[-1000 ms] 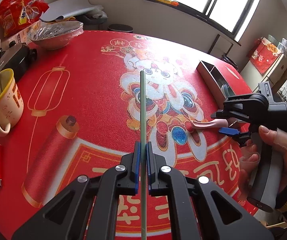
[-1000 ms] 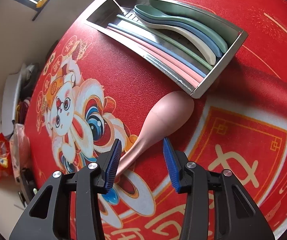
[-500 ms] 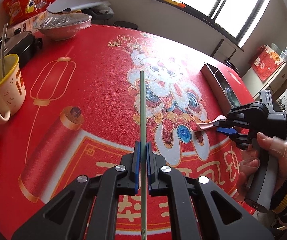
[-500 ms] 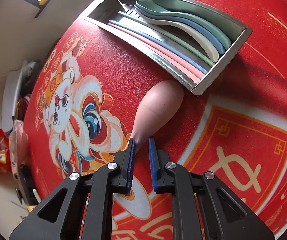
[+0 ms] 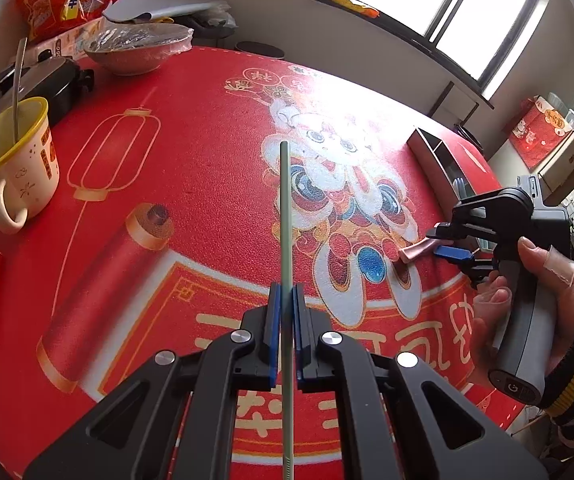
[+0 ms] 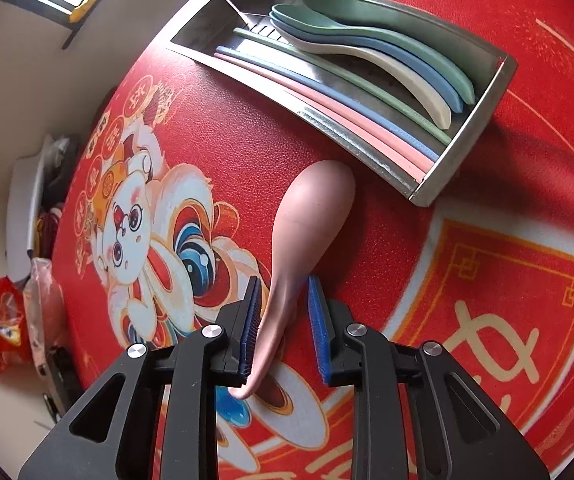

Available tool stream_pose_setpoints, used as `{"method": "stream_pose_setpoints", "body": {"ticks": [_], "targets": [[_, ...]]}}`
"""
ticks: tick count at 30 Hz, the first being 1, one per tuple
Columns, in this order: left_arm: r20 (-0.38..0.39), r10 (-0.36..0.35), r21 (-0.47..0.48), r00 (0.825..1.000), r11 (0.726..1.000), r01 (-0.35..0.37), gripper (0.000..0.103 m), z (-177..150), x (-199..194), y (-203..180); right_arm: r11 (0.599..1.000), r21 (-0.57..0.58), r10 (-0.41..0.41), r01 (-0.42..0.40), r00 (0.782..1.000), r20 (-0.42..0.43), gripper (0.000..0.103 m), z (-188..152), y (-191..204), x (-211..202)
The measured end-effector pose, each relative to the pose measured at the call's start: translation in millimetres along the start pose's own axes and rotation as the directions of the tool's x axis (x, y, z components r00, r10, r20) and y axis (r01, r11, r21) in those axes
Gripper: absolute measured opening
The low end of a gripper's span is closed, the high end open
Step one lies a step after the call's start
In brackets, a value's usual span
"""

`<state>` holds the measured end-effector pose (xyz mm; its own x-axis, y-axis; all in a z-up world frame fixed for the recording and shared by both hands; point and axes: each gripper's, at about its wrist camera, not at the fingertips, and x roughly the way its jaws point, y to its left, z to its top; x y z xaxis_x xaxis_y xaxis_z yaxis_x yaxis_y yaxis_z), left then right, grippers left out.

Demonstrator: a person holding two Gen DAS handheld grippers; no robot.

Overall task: Flip cup upside down
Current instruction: 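Lift the pink spoon and carry it over the steel tray with the right gripper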

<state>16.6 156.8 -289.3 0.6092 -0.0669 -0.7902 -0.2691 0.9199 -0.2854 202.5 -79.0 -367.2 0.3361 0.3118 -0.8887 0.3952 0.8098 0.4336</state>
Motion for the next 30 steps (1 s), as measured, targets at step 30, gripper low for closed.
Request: {"method": "stream_pose_setpoints", "body": {"ticks": [30], "targets": [[-0.011,-0.022,-0.026,1.0,0.999,0.022,0.006,-5,9,-3,0.718,-0.696,-0.017,0.001,1.0,-0.015,0.006,-39,36,-13]]}}
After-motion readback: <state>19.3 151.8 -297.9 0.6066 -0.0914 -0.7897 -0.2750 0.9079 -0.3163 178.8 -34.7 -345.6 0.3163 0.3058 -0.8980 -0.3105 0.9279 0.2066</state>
